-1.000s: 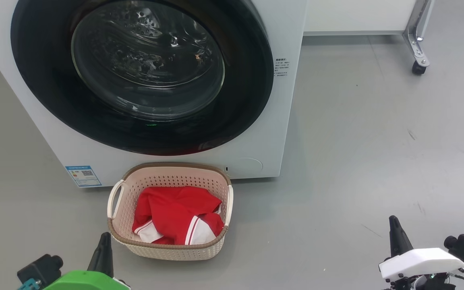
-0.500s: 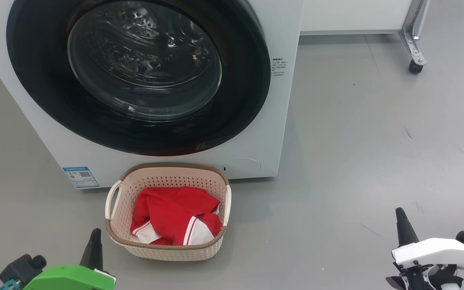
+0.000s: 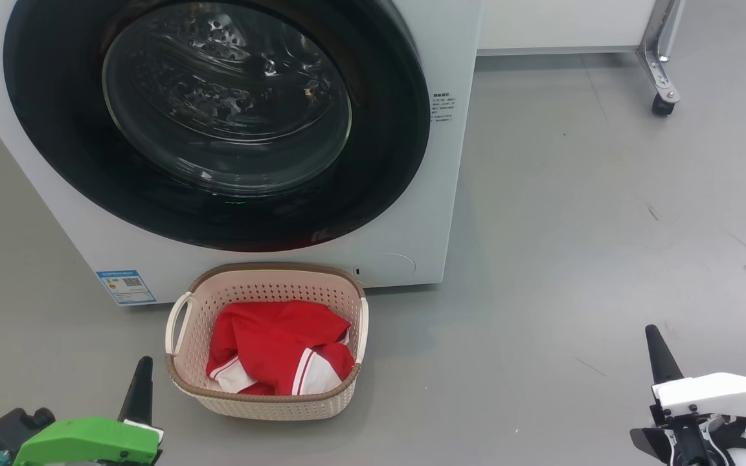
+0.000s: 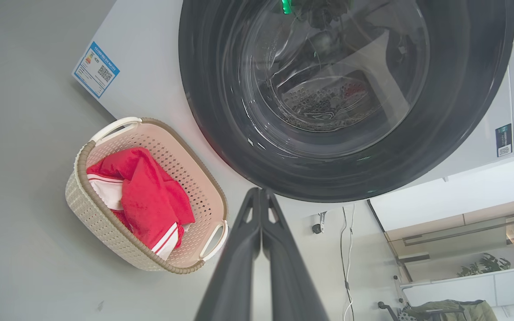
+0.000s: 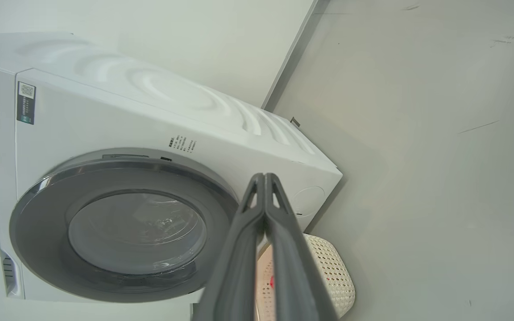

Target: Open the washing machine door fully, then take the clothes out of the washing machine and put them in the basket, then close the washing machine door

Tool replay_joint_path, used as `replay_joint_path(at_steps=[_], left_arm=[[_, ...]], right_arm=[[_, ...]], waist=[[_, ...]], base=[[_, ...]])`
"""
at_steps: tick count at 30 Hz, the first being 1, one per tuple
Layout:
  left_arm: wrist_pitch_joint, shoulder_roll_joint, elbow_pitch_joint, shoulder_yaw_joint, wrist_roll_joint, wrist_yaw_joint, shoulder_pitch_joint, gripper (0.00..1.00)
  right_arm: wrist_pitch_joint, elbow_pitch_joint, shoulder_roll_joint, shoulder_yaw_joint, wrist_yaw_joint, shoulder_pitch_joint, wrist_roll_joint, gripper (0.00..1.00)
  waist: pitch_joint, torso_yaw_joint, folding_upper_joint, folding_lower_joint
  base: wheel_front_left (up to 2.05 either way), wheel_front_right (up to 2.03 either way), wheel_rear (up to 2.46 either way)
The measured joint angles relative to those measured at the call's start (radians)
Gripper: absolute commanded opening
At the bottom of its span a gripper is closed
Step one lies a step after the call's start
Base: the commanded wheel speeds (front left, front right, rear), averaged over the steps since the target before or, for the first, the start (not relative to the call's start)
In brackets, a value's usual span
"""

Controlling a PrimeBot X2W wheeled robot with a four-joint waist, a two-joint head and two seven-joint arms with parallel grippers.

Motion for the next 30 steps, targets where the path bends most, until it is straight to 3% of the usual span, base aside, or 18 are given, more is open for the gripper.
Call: replay_joint_path(at_steps=[30], left_arm=[[0.072,0.0,0.031,0.095,-0.363,-0.068,-0.058,0.0]], right_arm=[[0.084,0.023,0.003,-0.101,0.042,-0.071,0.339,0.0]], waist=[[0.0,-0.018,0.0,0.0]], base=[[0.0,0.0,0.0]])
